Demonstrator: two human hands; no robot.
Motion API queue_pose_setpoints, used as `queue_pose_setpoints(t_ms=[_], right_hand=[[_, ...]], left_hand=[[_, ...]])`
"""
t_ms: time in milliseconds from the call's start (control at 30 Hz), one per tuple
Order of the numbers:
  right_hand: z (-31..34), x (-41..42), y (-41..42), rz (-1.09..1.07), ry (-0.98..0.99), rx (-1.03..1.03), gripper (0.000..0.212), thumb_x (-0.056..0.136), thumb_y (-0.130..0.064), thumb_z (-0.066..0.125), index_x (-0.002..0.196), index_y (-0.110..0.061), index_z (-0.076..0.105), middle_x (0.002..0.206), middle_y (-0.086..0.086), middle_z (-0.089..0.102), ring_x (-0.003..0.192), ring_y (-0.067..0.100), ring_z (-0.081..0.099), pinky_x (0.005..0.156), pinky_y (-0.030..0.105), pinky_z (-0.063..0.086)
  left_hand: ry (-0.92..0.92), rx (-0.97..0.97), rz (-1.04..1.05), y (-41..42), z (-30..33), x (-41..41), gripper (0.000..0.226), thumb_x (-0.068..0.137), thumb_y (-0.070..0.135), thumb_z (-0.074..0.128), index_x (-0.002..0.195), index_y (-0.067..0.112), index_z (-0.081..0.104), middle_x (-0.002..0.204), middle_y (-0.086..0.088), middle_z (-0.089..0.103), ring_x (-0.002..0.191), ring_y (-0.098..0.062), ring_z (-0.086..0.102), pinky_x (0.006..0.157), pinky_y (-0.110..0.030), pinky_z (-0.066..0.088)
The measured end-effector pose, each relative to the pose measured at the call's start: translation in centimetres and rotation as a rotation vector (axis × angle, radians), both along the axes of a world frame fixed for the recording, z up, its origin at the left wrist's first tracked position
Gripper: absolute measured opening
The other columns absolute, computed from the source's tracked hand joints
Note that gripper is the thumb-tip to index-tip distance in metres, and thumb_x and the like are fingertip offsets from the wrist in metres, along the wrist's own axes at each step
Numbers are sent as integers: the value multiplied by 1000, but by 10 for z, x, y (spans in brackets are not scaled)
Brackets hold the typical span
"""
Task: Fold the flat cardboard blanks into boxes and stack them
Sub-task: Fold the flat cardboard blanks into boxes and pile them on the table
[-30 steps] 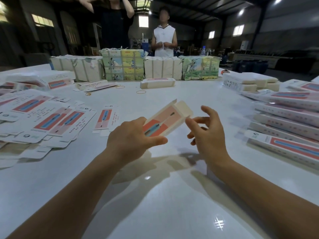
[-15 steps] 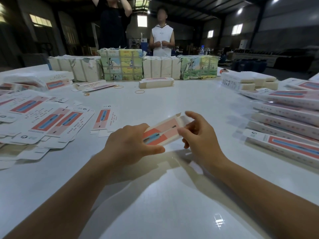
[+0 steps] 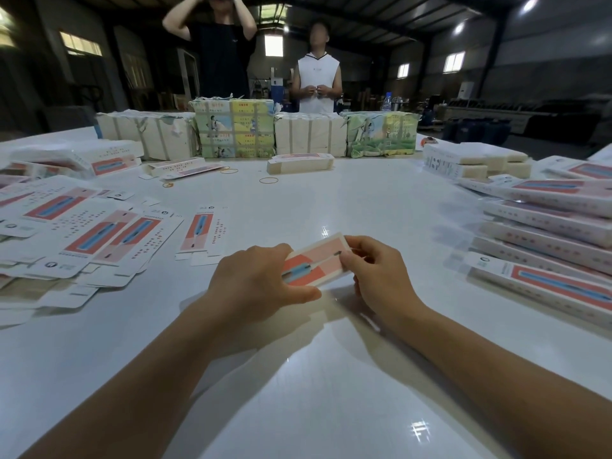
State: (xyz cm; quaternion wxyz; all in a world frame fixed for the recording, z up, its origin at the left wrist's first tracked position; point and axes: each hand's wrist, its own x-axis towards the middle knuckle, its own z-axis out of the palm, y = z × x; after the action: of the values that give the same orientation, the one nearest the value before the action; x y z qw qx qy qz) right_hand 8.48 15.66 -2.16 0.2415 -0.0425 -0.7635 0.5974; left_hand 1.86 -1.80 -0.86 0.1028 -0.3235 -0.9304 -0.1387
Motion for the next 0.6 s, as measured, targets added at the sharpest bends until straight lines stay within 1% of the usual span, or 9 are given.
queue_pose_setpoints(t_ms=[133, 200, 233, 300, 367, 400, 467, 533, 600], right_hand=[[3, 2, -1, 35, 2, -10, 39, 96, -11, 50, 81, -41, 70, 83, -14, 69, 68, 0, 61, 59, 11, 46], [4, 1, 1, -50, 13, 94, 27, 94, -19, 56, 102, -43, 66, 100, -14, 57, 96, 7, 60, 75, 10, 50], [4, 0, 5, -131, -6, 155, 34, 91, -25, 62, 122, -38, 57, 113, -10, 47, 109, 11, 53, 85, 14, 49], [6, -3, 13, -220, -92, 169, 81, 81, -29, 73, 147, -33, 25, 137, -4, 30, 128, 19, 38, 103, 34, 43], [8, -6, 18, -91, -183, -193, 107, 75, -15, 78, 151, -34, 5, 148, 2, 31, 127, 26, 45, 99, 43, 44], [9, -6, 20, 49, -202, -461, 106, 76, -5, 75, 151, -31, 6, 144, 8, 40, 115, 28, 57, 90, 41, 51], [11, -6, 20, 298, -174, -837, 75, 79, 8, 64, 144, -9, 31, 122, 17, 61, 91, 28, 69, 71, 33, 58], [10, -7, 19, 335, -166, -798, 37, 82, 10, 58, 118, 0, 55, 102, 18, 69, 86, 29, 70, 68, 29, 58], [9, -6, 17, 257, -124, -647, 21, 84, 9, 57, 102, -2, 62, 94, 16, 71, 85, 29, 71, 72, 30, 59]], left_hand=[[-8, 20, 8, 2, -2, 0, 51, 73, 73, 54, 105, 35, 44, 92, 21, 50, 64, -11, 56, 54, -14, 43], [-6, 35, 0, 2, -2, -1, 48, 73, 74, 53, 101, 36, 41, 94, 19, 53, 65, -10, 57, 55, -16, 46], [-4, 47, -4, 1, -2, -1, 48, 73, 74, 53, 100, 36, 41, 94, 18, 55, 65, -10, 57, 57, -17, 48], [-8, 66, -8, -1, -1, 0, 48, 73, 73, 54, 101, 35, 43, 94, 16, 56, 66, -10, 58, 60, -20, 52], [-14, 69, -20, -1, -1, 1, 51, 74, 72, 55, 105, 33, 48, 96, 15, 58, 69, -10, 59, 63, -25, 55], [-13, 73, -28, -1, -1, 1, 53, 73, 73, 55, 108, 33, 50, 97, 15, 59, 70, -10, 59, 64, -26, 55], [-11, 74, -37, 0, 0, 2, 59, 68, 76, 50, 109, 33, 51, 95, 16, 59, 69, -10, 58, 62, -25, 54], [-32, 65, -41, 1, 0, 1, 63, 65, 78, 46, 109, 34, 50, 93, 17, 57, 69, -10, 58, 62, -23, 53], [-58, 61, -48, 1, -1, 1, 57, 69, 77, 49, 107, 35, 47, 89, 21, 52, 68, -10, 58, 61, -21, 53]])
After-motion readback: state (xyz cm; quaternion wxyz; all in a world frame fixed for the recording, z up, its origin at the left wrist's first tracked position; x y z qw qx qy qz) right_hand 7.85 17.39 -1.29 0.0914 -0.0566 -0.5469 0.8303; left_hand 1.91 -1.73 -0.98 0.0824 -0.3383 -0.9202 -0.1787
